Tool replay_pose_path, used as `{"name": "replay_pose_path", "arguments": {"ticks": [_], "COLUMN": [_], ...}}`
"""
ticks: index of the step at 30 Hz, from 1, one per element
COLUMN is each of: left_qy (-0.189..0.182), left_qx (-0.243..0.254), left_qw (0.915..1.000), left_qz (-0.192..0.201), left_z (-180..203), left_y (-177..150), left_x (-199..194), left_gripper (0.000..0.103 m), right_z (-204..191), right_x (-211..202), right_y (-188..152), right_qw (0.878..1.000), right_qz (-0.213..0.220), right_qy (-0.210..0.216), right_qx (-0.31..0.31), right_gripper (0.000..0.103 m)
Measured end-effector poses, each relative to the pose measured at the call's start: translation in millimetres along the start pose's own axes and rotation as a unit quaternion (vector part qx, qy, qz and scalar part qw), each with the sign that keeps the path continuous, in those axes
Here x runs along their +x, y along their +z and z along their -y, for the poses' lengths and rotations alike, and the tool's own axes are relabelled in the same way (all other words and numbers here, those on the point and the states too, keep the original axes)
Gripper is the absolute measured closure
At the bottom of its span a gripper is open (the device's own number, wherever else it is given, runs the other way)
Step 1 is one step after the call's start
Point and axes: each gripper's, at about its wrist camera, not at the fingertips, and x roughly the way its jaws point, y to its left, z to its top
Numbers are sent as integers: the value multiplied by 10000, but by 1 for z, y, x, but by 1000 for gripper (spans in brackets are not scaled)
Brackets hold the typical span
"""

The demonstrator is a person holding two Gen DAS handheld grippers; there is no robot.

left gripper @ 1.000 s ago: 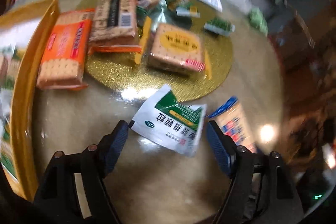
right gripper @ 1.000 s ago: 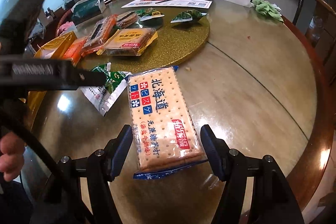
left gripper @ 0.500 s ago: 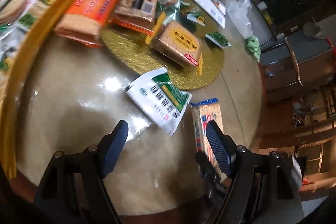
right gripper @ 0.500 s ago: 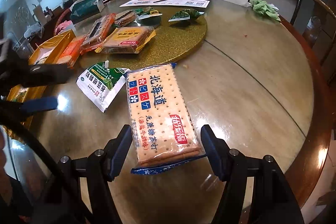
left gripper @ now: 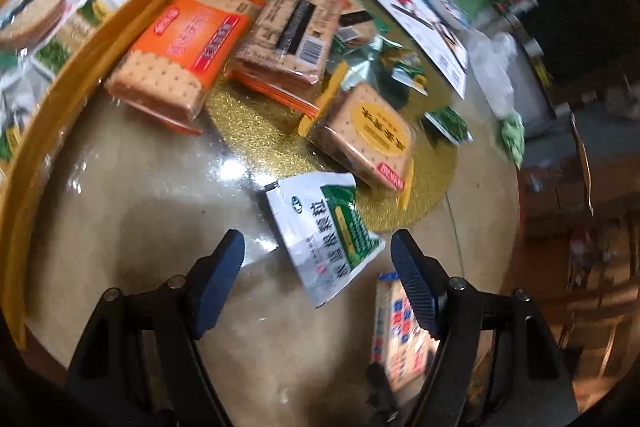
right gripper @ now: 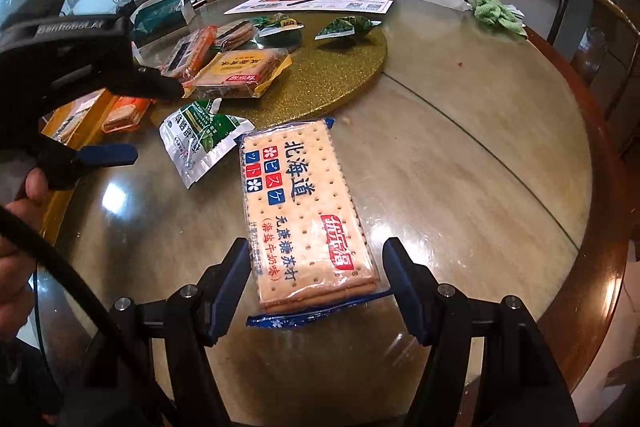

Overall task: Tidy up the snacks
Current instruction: 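Grasp the white-green packet with the left gripper, then carry the cracker pack into the tray with the right gripper while the left carries the white-green packet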

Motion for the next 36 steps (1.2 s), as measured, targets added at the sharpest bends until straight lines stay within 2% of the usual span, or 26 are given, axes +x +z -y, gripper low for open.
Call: {"name": "replay_pose_path", "arguments": {"ticks": [3,6,10,12,14,15,18,20,21,23,25,27,29,34,36], "left_qy": [127,486,421,360,275,266,569,556,517,520,383,182,-20,-463,-462], "left_qx": [-90,382,869,1045,1038,1066,1412,1642,1689,1762,1856,1743,1659,1601,1546], "left_qw": [9998,9980,9951,9934,9940,9938,9870,9830,9825,9810,9797,9830,9847,9808,9791], "left_qz": [-119,97,234,299,207,197,519,604,584,628,661,540,525,1010,1239], "left_z": [12,19,4,-9,-21,-25,-26,-28,-30,-34,-40,-47,-55,-80,-92], "left_y": [8,4,-9,-16,-21,-23,-33,-39,-42,-47,-51,-53,-56,-63,-58], "left_x": [19,21,7,-2,-7,-9,-15,-17,-18,-23,-27,-33,-49,-118,-144], "left_gripper": [29,51,72,72,65,60,58,65,73,76,80,83,83,83,84], "right_z": [-2,2,6,5,2,0,-7,-9,-9,-7,-6,-6,-5,-38,-60], "right_x": [0,-2,-4,-1,2,4,12,14,14,12,9,6,0,-19,-26], "right_y": [0,-2,-3,0,5,7,12,15,15,14,11,8,6,15,25], "right_qw": [10000,10000,10000,9999,9999,9999,9998,9996,9994,9994,9997,9999,9988,9938,9875], "right_qz": [-15,16,21,21,18,19,61,80,89,67,97,133,144,339,325], "right_qy": [-44,-19,55,97,117,118,-84,-178,-266,-295,-190,-29,375,1034,1533], "right_qx": [-28,17,62,26,-20,-57,-192,-220,-194,-143,-69,13,268,210,154], "right_gripper": [36,36,35,35,35,31,29,32,41,45,46,46,46,46,46]}}
